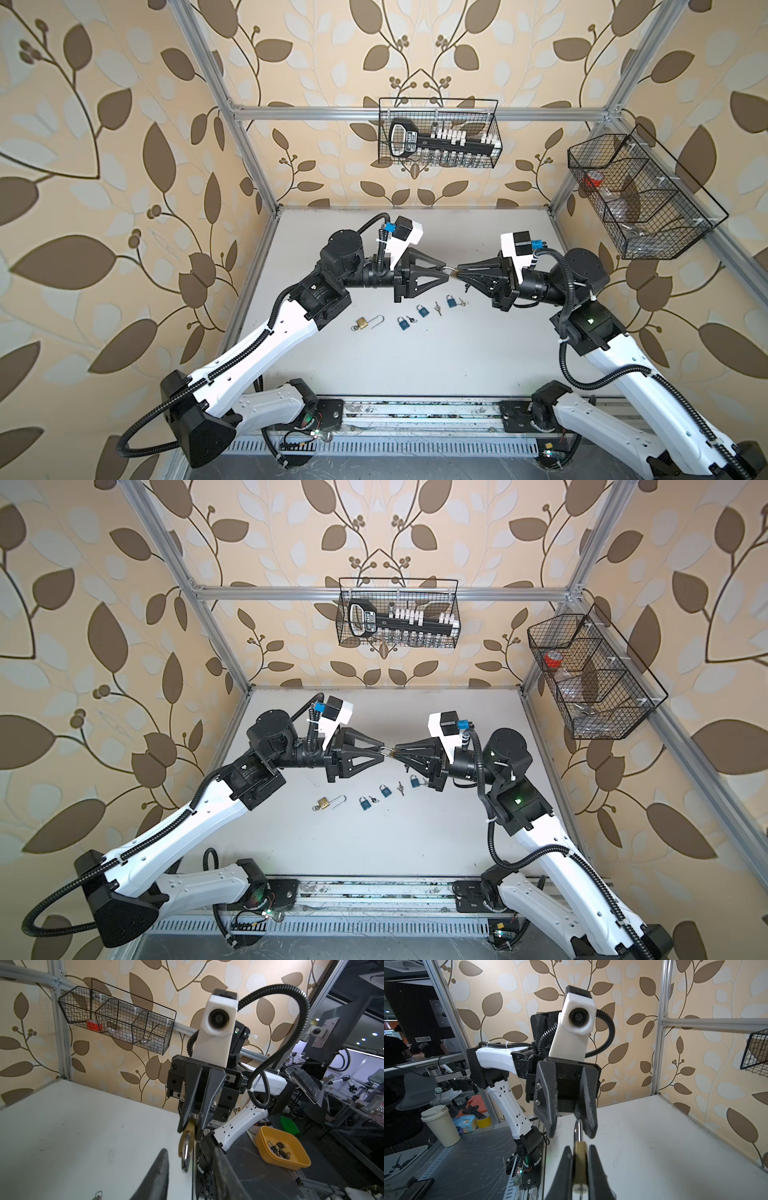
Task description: Lock with the key
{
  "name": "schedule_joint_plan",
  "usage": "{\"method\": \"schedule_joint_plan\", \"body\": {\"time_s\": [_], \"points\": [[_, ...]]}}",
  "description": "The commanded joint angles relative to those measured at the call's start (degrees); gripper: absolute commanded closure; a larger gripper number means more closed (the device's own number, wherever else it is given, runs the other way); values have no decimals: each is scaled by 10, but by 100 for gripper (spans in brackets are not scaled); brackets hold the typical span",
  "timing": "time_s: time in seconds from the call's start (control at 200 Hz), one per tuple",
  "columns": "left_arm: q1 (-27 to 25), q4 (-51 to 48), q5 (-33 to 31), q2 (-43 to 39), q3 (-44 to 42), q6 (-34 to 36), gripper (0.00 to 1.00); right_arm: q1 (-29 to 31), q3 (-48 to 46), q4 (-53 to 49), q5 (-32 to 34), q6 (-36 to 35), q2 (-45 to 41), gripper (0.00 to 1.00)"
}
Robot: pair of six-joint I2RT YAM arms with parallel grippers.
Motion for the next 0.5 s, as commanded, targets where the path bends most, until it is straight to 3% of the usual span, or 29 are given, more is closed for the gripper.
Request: {"method": "schedule_joint_plan", "body": {"time_s": [0.0,0.205,0.495], "points": [[3,-126,-39,-40,56,110,61,0,62,-112,-12,-62,13,100],[3,-262,-20,-42,106,206,56,0,119,-225,-50,-113,40,100],[2,-276,20,-26,105,228,53,1,141,-252,-115,-104,65,100]]}}
